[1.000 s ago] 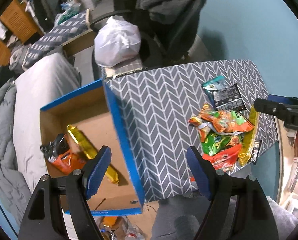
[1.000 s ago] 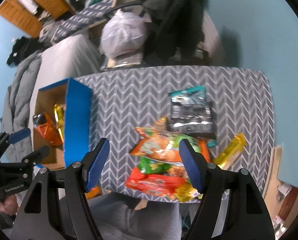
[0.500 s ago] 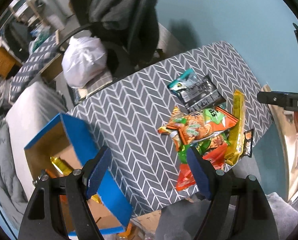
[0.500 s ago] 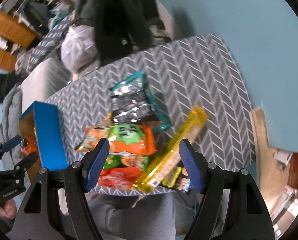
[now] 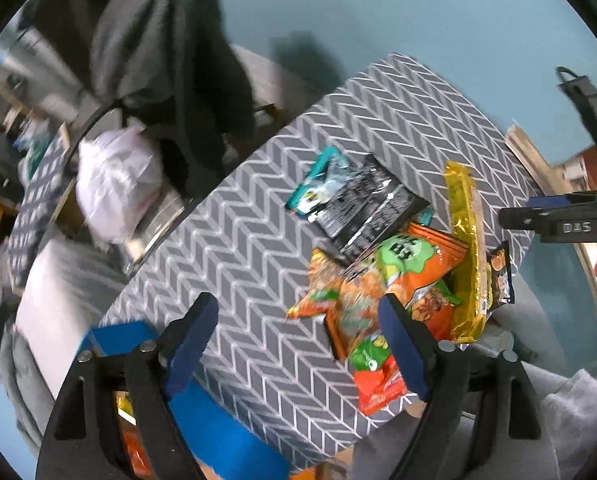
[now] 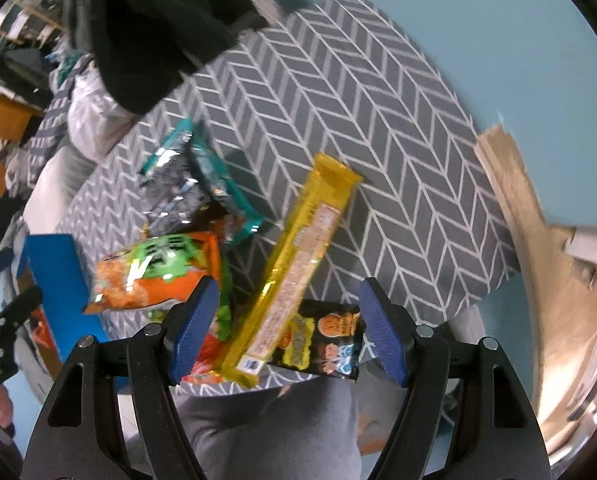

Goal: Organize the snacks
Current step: 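Move both tools back over the remaining snack pile, then grasp green-labelled orange bag with left tool while right tool grasps yellow wafer stick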

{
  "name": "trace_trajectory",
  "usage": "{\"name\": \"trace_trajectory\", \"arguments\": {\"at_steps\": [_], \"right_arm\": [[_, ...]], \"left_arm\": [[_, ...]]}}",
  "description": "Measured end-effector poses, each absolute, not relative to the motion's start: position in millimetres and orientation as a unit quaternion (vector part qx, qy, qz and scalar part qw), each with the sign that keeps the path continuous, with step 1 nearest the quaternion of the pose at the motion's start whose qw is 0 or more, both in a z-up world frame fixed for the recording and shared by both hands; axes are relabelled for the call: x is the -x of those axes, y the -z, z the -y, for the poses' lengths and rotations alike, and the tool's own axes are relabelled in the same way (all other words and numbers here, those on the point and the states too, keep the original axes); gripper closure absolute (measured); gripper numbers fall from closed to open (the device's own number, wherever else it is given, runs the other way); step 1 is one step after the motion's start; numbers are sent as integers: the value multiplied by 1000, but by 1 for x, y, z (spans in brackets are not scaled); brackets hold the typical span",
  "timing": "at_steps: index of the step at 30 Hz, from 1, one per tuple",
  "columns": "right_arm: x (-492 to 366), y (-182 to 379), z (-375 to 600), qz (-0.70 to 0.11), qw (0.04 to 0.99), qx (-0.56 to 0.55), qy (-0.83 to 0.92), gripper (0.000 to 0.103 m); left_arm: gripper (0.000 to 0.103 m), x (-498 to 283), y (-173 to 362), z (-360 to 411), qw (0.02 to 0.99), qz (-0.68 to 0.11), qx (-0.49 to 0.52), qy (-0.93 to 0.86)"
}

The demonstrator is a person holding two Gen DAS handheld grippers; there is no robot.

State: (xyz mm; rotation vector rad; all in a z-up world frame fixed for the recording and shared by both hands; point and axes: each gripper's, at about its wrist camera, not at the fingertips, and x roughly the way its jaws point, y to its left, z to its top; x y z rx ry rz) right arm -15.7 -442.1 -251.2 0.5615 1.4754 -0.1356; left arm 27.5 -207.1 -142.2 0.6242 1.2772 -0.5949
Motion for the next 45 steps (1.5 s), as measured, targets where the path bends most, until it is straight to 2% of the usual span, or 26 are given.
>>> {"name": "trace_trajectory", "arguments": {"at_steps": [8,27,28,30,35,36,42,45], "right_arm": [[23,298,444,-668,674,-306,71,30],[17,331,424,-675,664,-315,67,30],[17,333,423,-675,663,-317,65,31],[16,336,421,-674,662,-323,61,44],[16,343,418,-669,662,-333,55,65],[18,344,420,-667,662,-338,52,68],[27,336,421,-663,670,-331,42,71],[25,333,416,-662,671,-331,40,71]], "left_arm": [[17,-31,183,244,665,-576,-344,329],[16,-19,265,273,543,-663,-335,392],[17,-19,265,273,543,-664,-331,393],[17,-18,264,273,547,-662,-324,397],[36,-20,260,268,549,-665,-302,406],[43,-20,257,266,551,-665,-296,408],[63,-17,237,254,573,-655,-278,407],[66,-17,228,249,586,-650,-271,401]]}}
